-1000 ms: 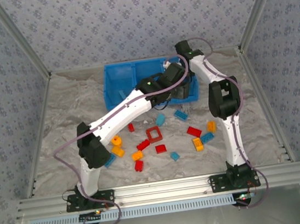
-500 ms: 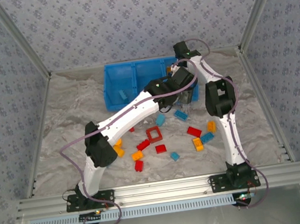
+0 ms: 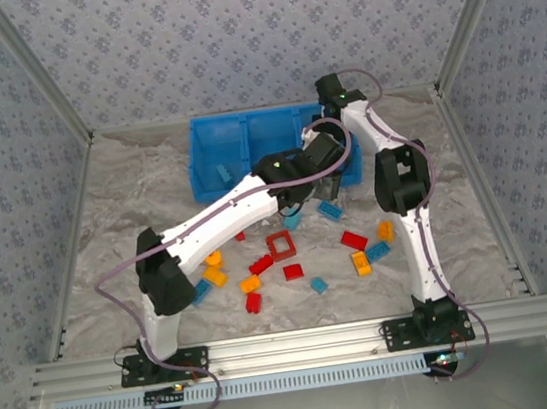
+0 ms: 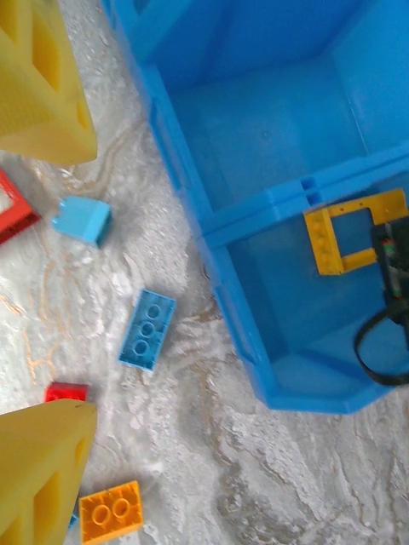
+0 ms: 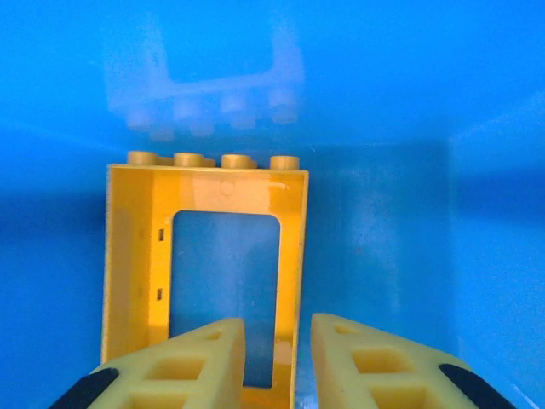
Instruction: Sort the legos into containers by color
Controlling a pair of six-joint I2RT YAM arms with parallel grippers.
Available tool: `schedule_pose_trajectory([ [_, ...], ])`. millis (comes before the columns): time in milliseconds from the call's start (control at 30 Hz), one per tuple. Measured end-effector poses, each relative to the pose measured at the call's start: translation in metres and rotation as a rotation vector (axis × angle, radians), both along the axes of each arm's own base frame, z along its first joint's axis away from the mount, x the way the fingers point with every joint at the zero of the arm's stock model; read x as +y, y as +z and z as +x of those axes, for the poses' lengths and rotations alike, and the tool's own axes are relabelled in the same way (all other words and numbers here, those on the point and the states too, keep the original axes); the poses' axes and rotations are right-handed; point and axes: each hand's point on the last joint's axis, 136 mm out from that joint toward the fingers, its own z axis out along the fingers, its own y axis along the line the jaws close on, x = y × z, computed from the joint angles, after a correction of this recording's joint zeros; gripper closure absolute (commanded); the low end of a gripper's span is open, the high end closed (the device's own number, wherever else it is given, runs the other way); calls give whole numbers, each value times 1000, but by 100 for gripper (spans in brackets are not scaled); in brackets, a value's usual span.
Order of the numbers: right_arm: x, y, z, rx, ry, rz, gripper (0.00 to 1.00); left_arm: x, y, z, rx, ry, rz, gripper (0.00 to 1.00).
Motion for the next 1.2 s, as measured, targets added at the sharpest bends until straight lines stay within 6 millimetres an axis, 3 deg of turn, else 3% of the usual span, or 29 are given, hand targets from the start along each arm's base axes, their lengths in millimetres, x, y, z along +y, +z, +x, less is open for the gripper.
schedule_pose_trajectory([
  [67, -1, 26, -4, -38, 0, 5, 71, 12, 1, -6, 9, 10, 0, 29],
  [200, -4, 106, -34, -168, 7, 22, 71, 41, -8, -20, 62, 52, -10, 34],
  [300, 0, 172, -82, -301, 29, 48, 69, 74, -28, -28, 134, 112, -9, 43],
  [400, 13, 205, -147, -397, 78, 92, 64, 106, -62, -32, 232, 192, -4, 49],
  [467, 28, 204, -193, -416, 131, 122, 60, 122, -88, -35, 301, 241, 5, 48],
  [567, 53, 167, -261, -371, 236, 175, 53, 138, -124, -41, 399, 287, 16, 47],
  [700, 78, 102, -351, -265, 397, 200, 43, 130, -149, -45, 475, 294, -4, 47],
  [800, 90, 92, -403, -282, 510, 253, 40, 122, -164, -44, 510, 301, -15, 47],
  [933, 95, 105, -436, -348, 553, 324, 41, 118, -178, -44, 542, 327, -23, 50],
  [1200, 97, 101, -437, -362, 497, 300, 41, 123, -192, -50, 574, 386, -31, 54],
])
